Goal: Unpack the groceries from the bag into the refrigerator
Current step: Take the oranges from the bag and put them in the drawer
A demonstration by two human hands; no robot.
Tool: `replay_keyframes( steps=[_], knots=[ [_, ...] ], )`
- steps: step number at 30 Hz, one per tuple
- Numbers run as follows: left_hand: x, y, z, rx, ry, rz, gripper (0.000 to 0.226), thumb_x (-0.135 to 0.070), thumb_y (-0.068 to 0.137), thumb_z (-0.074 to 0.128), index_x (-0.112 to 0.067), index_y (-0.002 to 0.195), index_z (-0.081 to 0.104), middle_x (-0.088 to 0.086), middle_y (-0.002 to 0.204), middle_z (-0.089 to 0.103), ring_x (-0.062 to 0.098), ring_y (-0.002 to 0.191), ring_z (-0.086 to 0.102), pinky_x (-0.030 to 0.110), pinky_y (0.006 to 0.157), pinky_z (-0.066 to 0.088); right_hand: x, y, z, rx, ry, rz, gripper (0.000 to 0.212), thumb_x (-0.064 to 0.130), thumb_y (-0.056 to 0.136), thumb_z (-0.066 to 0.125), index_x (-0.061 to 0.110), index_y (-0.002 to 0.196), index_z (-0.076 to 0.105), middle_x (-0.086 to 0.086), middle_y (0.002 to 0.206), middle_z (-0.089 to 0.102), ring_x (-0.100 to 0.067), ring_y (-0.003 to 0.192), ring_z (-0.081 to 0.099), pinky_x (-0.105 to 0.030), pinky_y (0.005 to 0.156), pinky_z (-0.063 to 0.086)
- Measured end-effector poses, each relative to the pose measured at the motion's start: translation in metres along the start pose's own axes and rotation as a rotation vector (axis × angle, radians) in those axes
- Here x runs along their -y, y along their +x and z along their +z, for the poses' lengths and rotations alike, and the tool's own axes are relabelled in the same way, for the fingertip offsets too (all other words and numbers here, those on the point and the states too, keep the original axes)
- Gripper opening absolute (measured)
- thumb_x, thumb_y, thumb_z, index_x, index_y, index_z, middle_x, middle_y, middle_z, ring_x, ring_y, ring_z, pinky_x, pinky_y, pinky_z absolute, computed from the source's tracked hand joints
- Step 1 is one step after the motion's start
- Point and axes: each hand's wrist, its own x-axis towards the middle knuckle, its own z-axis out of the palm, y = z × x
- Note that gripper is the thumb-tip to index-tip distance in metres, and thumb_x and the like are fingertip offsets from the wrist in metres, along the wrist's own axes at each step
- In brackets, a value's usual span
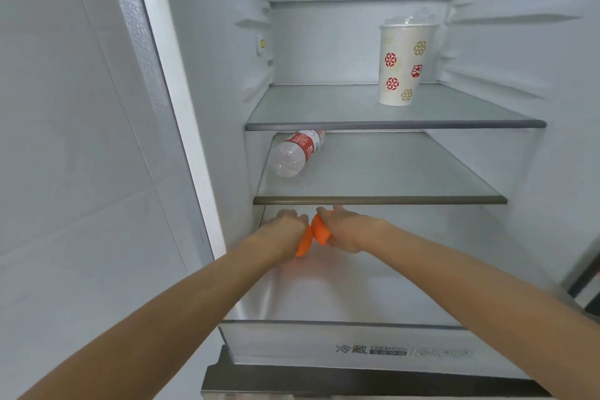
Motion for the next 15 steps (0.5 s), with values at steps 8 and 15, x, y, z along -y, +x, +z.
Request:
replay_keyframes(
  steps=[8,15],
  knots=[
    [-0.003,0.004,0.005,-0.045,0.256,-0.026,0.068,-0.006,0.096,0.046,-0.002,0.154,0.011,0.026,0.147,0.03,0.04,0.133,0.037,0.045,0.095,0.045,-0.001,0.003,0.003,-0.003,-0.067,0.077,0.07,0.021,0.095,0.056,0.014,0.152,0.016,-0.014,0.135,0.04,-0.037,0.116,0.057,-0.038,0.08,0.044],
    [0.001,0.007,0.0,-0.215,0.189,0.004,0.054,0.003,0.089,0.05,0.001,0.14,0.032,0.021,0.117,0.061,0.036,0.105,0.062,0.041,0.076,0.051,0.003,-0.008,-0.002,0.023,-0.113,0.102,0.079,0.016,0.093,0.061,0.018,0.155,0.012,-0.017,0.141,0.035,-0.039,0.118,0.055,-0.042,0.084,0.047]
  ],
)
